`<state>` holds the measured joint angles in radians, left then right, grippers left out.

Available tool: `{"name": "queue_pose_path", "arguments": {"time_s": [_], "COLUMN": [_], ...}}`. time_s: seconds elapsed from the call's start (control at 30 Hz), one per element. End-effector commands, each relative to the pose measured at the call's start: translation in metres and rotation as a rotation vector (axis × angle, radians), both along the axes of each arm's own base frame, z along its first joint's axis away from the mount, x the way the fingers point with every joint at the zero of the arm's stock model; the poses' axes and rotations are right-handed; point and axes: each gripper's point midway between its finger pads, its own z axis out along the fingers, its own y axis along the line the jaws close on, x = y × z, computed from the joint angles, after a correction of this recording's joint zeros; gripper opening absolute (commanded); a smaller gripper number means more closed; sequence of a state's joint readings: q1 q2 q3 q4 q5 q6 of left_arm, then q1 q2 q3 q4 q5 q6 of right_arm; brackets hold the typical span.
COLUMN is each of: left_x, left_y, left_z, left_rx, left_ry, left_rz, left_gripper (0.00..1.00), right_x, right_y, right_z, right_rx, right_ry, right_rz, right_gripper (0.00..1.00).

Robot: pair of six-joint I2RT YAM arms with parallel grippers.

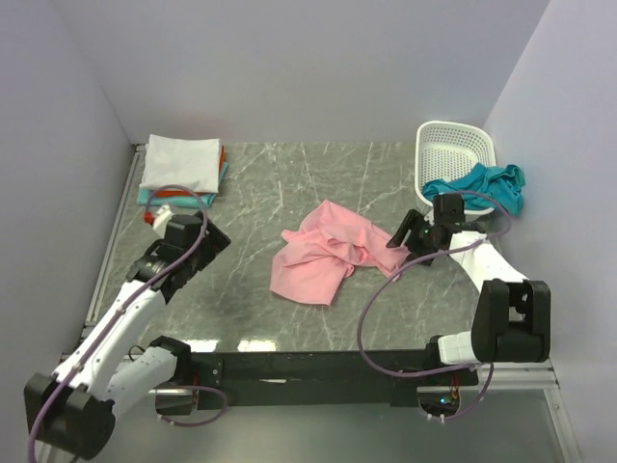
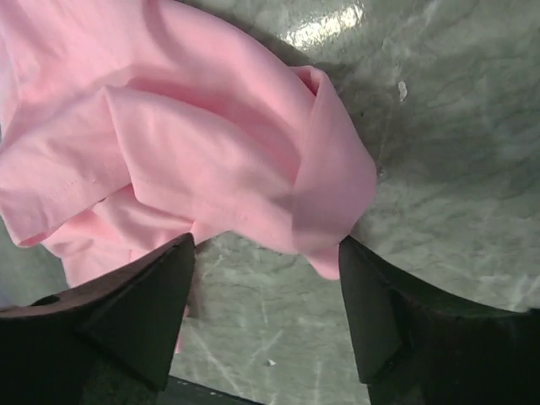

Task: Fold and stack the t-shirts
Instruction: Move the tshirt to the center of the board, then flatten the tshirt out

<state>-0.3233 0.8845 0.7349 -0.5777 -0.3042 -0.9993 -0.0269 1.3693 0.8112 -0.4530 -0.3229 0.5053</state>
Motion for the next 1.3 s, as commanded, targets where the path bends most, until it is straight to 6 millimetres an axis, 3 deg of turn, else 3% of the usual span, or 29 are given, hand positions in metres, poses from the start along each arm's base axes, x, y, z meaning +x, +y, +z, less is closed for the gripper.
{"name": "queue_pose_path", "arguments": {"time_s": [0.0, 0.1, 0.17, 0.27, 0.37, 0.4, 0.43, 0.53, 0.63, 0.77, 0.93, 1.1, 1.17, 1.23, 1.27], "left_x": [0.006, 0.002, -0.002, -0.01, -0.019, -0.022, -0.024, -0.028, -0.03, -0.034, -0.041, -0.038, -0.032, -0.029, -0.027], "left_y": [-0.041, -0.068, -0.084, -0.101, -0.118, -0.122, -0.127, -0.142, -0.145, -0.15, -0.158, -0.162, -0.159, -0.156, -0.152], "left_z": [-0.013, -0.023, -0.028, -0.041, -0.057, -0.062, -0.064, -0.08, -0.09, -0.105, -0.121, -0.121, -0.12, -0.118, -0.118], "left_rx": [-0.095, -0.162, -0.2, -0.244, -0.276, -0.284, -0.29, -0.29, -0.263, -0.214, -0.198, -0.196, -0.174, -0.157, -0.139], "left_ry": [0.004, 0.007, 0.011, 0.036, 0.083, 0.099, 0.105, 0.158, 0.201, 0.262, 0.326, 0.314, 0.303, 0.299, 0.297], "left_rz": [-0.208, -0.35, -0.418, -0.501, -0.552, -0.564, -0.577, -0.604, -0.607, -0.631, -0.648, -0.644, -0.621, -0.595, -0.577], "left_gripper": [0.99, 0.99, 1.0, 1.0, 0.99, 1.0, 0.99, 0.97, 0.78, 0.63, 0.34, 0.05, 0.01, 0.01, 0.01], "right_x": [0.027, 0.028, 0.028, 0.027, 0.024, 0.027, 0.02, 0.03, 0.038, 0.041, 0.038, 0.044, 0.043, 0.043, 0.044], "right_y": [-0.01, -0.012, 0.005, 0.044, 0.086, 0.091, 0.112, 0.134, 0.15, 0.172, 0.186, 0.183, 0.185, 0.187, 0.187], "right_z": [0.045, 0.07, 0.09, 0.113, 0.116, 0.113, 0.111, 0.107, 0.097, 0.076, 0.054, 0.034, 0.023, 0.015, 0.013], "right_rx": [-0.084, -0.136, -0.134, -0.081, -0.126, -0.172, -0.189, -0.218, -0.209, -0.233, -0.24, -0.325, -0.325, -0.327, -0.329], "right_ry": [-0.197, -0.293, -0.4, -0.528, -0.54, -0.537, -0.536, -0.518, -0.478, -0.414, -0.358, -0.319, -0.298, -0.282, -0.28], "right_rz": [0.006, 0.016, 0.101, 0.266, 0.437, 0.448, 0.517, 0.563, 0.595, 0.646, 0.687, 0.656, 0.668, 0.676, 0.672], "right_gripper": [0.8, 0.84, 0.84, 0.87, 0.88, 0.88, 0.88, 0.85, 0.81, 0.77, 0.73, 0.68, 0.64, 0.53, 0.42]}}
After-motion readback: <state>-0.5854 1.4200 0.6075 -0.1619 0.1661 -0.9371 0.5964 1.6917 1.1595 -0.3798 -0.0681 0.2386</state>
